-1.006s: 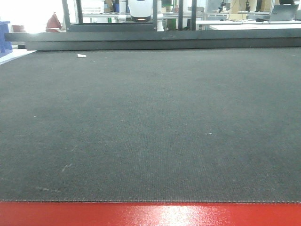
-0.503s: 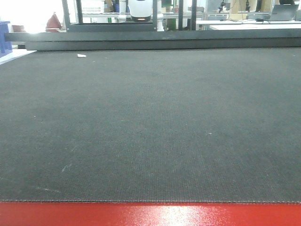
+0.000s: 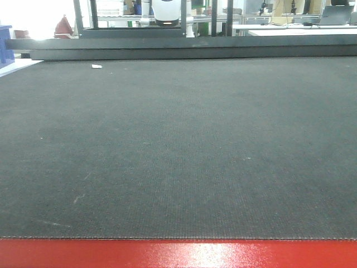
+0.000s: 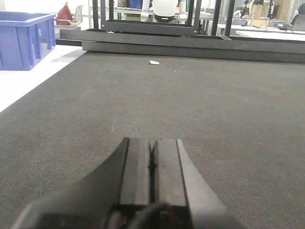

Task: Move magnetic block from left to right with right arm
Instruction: 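Drive the base to the other table holding the cube in the right gripper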

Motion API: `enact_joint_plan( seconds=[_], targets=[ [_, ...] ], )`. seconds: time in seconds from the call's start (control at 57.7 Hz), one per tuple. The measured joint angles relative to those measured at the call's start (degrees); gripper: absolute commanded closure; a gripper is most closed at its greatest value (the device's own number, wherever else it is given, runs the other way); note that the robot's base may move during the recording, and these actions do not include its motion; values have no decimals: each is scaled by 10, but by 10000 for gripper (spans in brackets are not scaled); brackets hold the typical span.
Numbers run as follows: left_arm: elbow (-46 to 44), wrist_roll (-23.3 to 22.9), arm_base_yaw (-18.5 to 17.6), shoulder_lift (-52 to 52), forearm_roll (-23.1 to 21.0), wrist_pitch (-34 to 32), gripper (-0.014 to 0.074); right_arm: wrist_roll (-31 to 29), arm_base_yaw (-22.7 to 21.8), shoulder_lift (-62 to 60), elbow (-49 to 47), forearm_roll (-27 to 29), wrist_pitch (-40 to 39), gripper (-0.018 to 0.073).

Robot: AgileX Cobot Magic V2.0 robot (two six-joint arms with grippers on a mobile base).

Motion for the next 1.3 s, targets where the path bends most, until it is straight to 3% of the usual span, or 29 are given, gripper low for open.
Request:
enact_joint_plan(
  seconds=[1.3],
  targets=[
    [0,0,0,0,0,0,722,0,0,0,0,0,-1,246]
  ],
)
